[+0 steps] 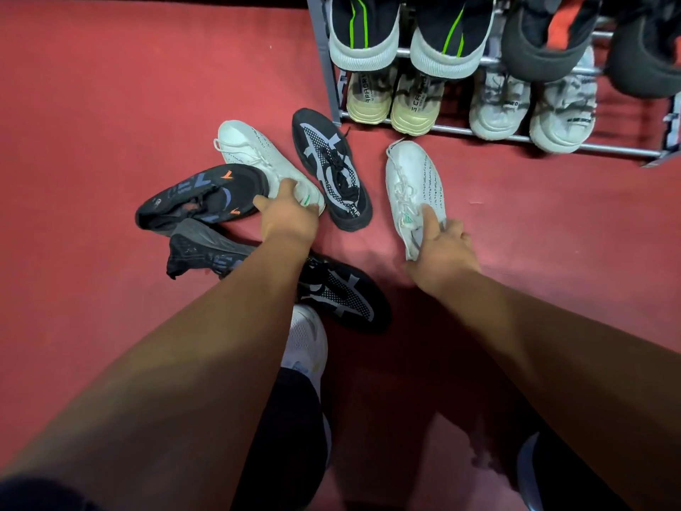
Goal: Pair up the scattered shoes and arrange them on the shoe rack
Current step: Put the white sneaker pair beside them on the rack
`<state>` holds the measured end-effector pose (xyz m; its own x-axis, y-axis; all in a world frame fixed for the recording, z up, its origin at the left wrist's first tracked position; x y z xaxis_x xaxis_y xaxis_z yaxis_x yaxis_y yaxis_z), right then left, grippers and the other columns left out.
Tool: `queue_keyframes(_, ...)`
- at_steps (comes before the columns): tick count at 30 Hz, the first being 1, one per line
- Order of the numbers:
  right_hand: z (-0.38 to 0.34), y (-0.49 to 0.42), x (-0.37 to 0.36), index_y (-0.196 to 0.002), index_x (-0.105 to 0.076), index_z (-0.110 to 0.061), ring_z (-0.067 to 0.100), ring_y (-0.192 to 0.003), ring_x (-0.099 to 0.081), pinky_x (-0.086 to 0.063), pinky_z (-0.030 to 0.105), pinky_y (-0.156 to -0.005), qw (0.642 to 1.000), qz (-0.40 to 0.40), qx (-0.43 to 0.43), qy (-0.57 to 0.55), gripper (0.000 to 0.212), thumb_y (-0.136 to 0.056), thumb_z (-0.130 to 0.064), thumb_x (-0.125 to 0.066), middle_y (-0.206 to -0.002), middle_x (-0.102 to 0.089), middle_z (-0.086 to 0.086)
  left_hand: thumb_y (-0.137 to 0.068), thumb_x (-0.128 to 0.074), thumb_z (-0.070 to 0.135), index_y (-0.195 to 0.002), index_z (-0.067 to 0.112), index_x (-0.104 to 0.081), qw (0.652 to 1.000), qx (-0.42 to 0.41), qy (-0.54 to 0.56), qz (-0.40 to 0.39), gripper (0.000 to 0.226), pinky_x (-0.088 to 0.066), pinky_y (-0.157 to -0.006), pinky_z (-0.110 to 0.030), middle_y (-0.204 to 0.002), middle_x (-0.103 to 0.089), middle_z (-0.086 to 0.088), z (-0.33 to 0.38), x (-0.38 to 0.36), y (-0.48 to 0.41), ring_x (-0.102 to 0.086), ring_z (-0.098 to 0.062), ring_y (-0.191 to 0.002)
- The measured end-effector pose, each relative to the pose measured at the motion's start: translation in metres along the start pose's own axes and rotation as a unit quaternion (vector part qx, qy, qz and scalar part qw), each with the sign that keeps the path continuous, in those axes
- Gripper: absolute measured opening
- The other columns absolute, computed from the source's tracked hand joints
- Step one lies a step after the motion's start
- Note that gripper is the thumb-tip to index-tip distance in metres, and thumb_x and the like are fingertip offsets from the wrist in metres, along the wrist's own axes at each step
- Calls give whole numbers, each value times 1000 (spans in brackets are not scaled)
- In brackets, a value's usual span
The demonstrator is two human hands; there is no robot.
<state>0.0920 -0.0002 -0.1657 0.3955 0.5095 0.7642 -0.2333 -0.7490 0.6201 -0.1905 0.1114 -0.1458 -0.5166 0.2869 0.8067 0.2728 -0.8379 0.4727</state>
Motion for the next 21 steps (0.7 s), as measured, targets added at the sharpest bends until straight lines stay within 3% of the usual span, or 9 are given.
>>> queue_keyframes(2, 8, 2, -1, -162, 11, -36, 38, -130, -40, -42, 49, -105, 1000, -3, -18, 13, 112, -86, -53, -69, -149, -25, 17, -90, -68, 45, -137, 21, -55, 1000, 0, -16, -6, 54, -42, -90, -26, -141, -32, -18, -1, 0, 0, -55, -25, -73)
queue_keyframes(5, 12, 3, -6, -161, 16, -34, 39, -131, -38, -42, 48, -104, 999, -19, -18, 38, 113, -88, -49, -69, -149, -25, 18, -84, -70, 63, -131, 11, -60, 999, 47, -13, 5, 71, -38, -80, -28, -145, -40, -23, -3, 9, -2, -46, -21, -84)
queue_keyframes(8, 17, 3, 3, -163, 6, -32, 44, -129, -40, -40, 46, -107, 1000, -26, -5, -2, 108, -86, -45, -69, -148, -28, 19, -72, -76, 73, -121, 8, -66, 996, 91, -6, 16, 82, -42, -74, -30, -123, -61, -16, 0, 27, 3, -48, -21, -85)
queue_keyframes(10, 21, 8, 20, -162, -6, -30, 45, -126, -44, -41, 45, -106, 1000, -14, -2, -7, 108, -79, -53, -71, -144, -35, 18, -69, -84, 63, -101, 7, -69, 995, 95, 26, 34, 66, -43, -66, -28, -90, -64, -4, 5, 43, 14, -54, -22, -70)
queue_keyframes(12, 23, 17, 40, -158, -17, -24, 45, -124, -47, -44, 44, -103, 1000, 0, -9, 5, 108, -73, -62, -70, -139, -42, 18, -71, -87, 46, -83, 9, -62, 994, 90, 41, 51, 46, -39, -55, -24, -85, -65, -3, 8, 61, 28, -48, -16, -57)
queue_keyframes(14, 22, 31, 64, -151, -30, -16, 44, -122, -51, -44, 42, -101, 1000, 9, -19, 19, 99, -73, -62, -70, -135, -48, 20, -75, -84, 36, -97, 8, -67, 996, 76, 38, 40, 39, -43, -62, -25, -98, -68, -8, 14, 75, 46, -55, -21, -67)
queue_keyframes(18, 19, 70, 110, -128, -54, -10, 38, -109, -62, -50, 36, -89, 1000, 10, -23, 13, 76, -72, -60, -63, -116, -63, 16, -78, -85, 36, -119, 6, -68, 998, 54, 9, -14, 53, -56, -86, -34, -114, -70, -11, 30, 100, 91, -68, -31, -103)
queue_keyframes(21, 14, 110, 140, -111, -67, -14, 32, -92, -60, -49, 32, -79, 999, 1, -3, 41, 54, -79, -55, -56, -97, -61, 9, -75, -89, 36, -121, 5, -66, 999, 15, -7, -49, 60, -57, -84, -35, -119, -70, -13, 48, 127, 130, -69, -31, -107)
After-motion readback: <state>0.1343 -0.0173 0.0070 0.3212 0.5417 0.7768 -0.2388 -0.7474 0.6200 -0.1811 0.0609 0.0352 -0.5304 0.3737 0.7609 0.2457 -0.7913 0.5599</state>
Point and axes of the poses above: each hand's wrist, its own y-axis away from the middle knuckle, its own x-axis out of the back of the hand, z = x × y, the point moved 10 cm from there along -y, towards the middle knuckle
